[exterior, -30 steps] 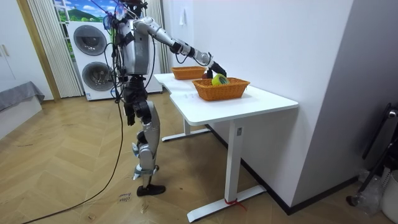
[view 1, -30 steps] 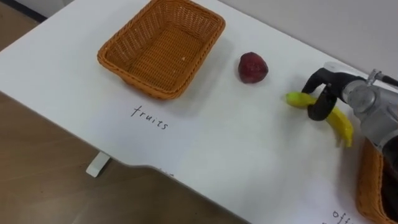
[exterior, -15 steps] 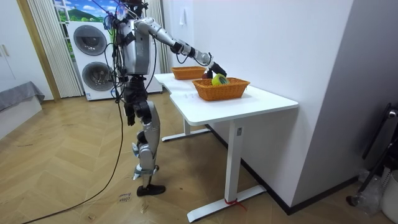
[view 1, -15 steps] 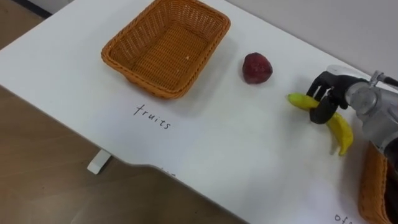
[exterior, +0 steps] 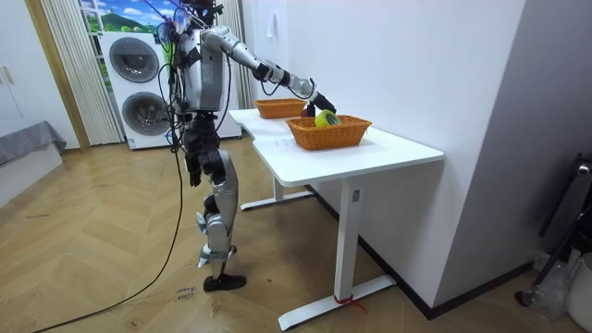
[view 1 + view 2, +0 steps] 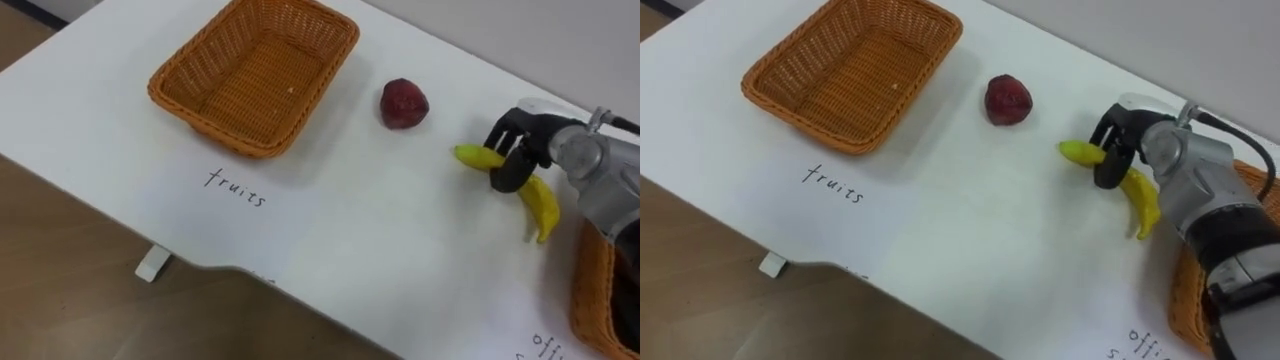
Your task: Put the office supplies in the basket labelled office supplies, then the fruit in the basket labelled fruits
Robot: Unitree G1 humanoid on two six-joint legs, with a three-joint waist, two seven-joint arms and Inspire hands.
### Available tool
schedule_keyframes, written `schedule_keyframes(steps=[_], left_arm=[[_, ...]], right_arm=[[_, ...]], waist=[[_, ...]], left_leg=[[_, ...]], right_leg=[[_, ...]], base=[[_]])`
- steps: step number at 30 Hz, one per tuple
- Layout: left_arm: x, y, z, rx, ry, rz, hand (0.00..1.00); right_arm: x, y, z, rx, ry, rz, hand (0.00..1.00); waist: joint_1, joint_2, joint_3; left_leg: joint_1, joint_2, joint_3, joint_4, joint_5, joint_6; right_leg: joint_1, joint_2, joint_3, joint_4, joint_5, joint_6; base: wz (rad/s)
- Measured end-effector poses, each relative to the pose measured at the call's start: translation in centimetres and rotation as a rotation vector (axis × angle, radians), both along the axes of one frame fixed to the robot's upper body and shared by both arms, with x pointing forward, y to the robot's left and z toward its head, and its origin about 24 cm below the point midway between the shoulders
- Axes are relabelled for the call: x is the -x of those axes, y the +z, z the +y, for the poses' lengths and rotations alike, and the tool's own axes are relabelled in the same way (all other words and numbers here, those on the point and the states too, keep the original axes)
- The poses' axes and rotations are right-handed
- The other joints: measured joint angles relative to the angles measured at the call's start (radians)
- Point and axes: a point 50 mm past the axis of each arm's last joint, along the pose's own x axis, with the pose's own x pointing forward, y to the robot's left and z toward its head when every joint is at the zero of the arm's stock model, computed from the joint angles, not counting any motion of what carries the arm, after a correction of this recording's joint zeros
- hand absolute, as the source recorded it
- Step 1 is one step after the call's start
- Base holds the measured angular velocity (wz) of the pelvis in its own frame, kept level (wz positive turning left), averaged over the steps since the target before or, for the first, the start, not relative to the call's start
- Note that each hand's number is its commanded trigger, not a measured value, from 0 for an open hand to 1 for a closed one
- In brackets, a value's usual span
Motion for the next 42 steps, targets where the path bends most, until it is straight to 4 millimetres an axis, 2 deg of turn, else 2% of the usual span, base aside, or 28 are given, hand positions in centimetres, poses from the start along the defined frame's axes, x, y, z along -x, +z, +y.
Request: schedule_keyframes(steps=[3,6,9,12,15,19,25,26,27,32,36,38,41,42], left_arm=[[-0.3,0.0,0.0,0.013,0.064,-0.043,0.0],[-0.4,-0.1,-0.6,0.03,0.097,-0.078,0.0],[0.3,-0.3,-0.7,0.049,0.123,-0.075,0.0],[1.1,-0.4,-0.8,0.053,0.138,-0.061,0.0],[2.4,-0.6,-1.0,0.06,0.153,-0.035,0.0],[3.9,-1.0,-1.7,0.079,0.167,0.003,0.0],[4.6,-1.0,-1.8,0.079,0.172,0.008,0.0],[4.6,-1.0,-1.9,0.079,0.172,0.007,0.0],[4.7,-1.1,-2.0,0.082,0.172,0.008,0.0],[4.7,-1.1,-2.1,0.085,0.173,0.006,0.0],[4.5,-1.0,-1.7,0.081,0.166,-0.002,0.0],[4.6,-0.9,-1.7,0.083,0.167,-0.004,0.0],[4.4,-0.9,-1.7,0.085,0.165,-0.013,0.0],[4.3,-0.9,-1.6,0.084,0.163,-0.015,0.0]], right_arm=[[-0.3,1.2,1.5,-0.016,0.067,-0.033,1.0],[-0.4,3.0,3.0,-0.064,0.136,-0.098,1.0],[-0.1,4.1,4.5,-0.111,0.201,-0.151,1.0],[0.2,6.3,5.7,-0.121,0.267,-0.229,1.0],[0.6,7.9,6.4,-0.125,0.308,-0.282,1.0],[0.6,8.7,6.0,-0.146,0.294,-0.298,1.0],[0.9,10.4,6.3,-0.184,0.312,-0.346,1.0],[1.0,10.5,6.4,-0.197,0.316,-0.347,1.0],[1.0,10.5,6.6,-0.207,0.324,-0.348,1.0],[0.9,11.0,6.8,-0.205,0.335,-0.346,1.0],[1.3,11.6,7.4,-0.204,0.362,-0.343,1.0],[1.5,11.9,7.8,-0.206,0.387,-0.344,1.0],[1.6,12.0,8.1,-0.205,0.402,-0.338,1.0],[1.6,11.9,8.1,-0.21,0.405,-0.331,1.0]], waist=[[-0.019,0.002,-0.0029],[-0.029,0.008,-0.0094],[-0.047,0.012,-0.0129],[-0.065,0.011,-0.0239],[-0.081,0.012,-0.0347],[-0.091,0.015,-0.0375],[-0.1,0.013,-0.0379],[-0.099,0.013,-0.0367],[-0.096,0.021,-0.0314],[-0.095,0.013,-0.0315],[-0.089,-0.002,-0.0202],[-0.085,-0.008,-0.0211],[-0.067,-0.02,-0.0276],[-0.052,-0.024,-0.0255]], left_leg=[[0.002,0.0,0.01,0.001,0.0,0.0],[0.015,0.0,0.022,0.003,0.001,0.001],[0.047,0.0,0.022,-0.001,0.001,0.001],[0.066,-0.001,0.02,-0.03,0.005,0.002],[0.087,-0.001,0.017,-0.034,0.006,0.002],[0.118,-0.002,0.011,-0.045,0.006,0.001],[0.133,-0.005,0.009,-0.046,0.011,-0.001],[0.138,-0.005,0.009,-0.046,0.011,-0.001],[0.148,-0.011,0.008,-0.049,0.011,-0.001],[0.163,-0.014,0.006,-0.065,0.016,0.0],[0.162,-0.016,-0.01,-0.064,0.017,0.0],[0.158,-0.017,-0.018,-0.065,0.017,0.0],[0.154,-0.018,-0.038,-0.065,0.017,0.0],[0.157,-0.018,-0.042,-0.063,0.018,0.0]], right_leg=[[0.0,-0.001,0.01,0.002,0.0,0.0],[0.009,-0.004,0.015,0.003,0.0,0.0],[0.041,-0.005,0.017,0.002,-0.001,0.001],[0.048,-0.004,0.028,0.002,-0.002,0.004],[0.07,-0.003,0.027,0.0,-0.002,0.004],[0.104,-0.003,0.024,0.0,-0.003,0.004],[0.118,-0.004,0.024,0.001,-0.003,0.005],[0.122,-0.004,0.025,0.0,-0.003,0.005],[0.132,-0.004,0.026,0.001,-0.003,0.005],[0.138,-0.007,0.026,0.001,-0.004,0.007],[0.143,-0.006,0.022,0.0,-0.005,0.008],[0.143,-0.007,0.01,0.0,-0.005,0.008],[0.144,-0.007,-0.003,0.001,-0.006,0.01],[0.148,-0.007,-0.006,0.001,-0.008,0.012]], base=[[-0.06],[-0.07],[0.01],[0.0],[0.02],[0.03],[0.0],[0.0],[0.0],[0.01],[0.1],[0.13],[0.21],[0.13]])
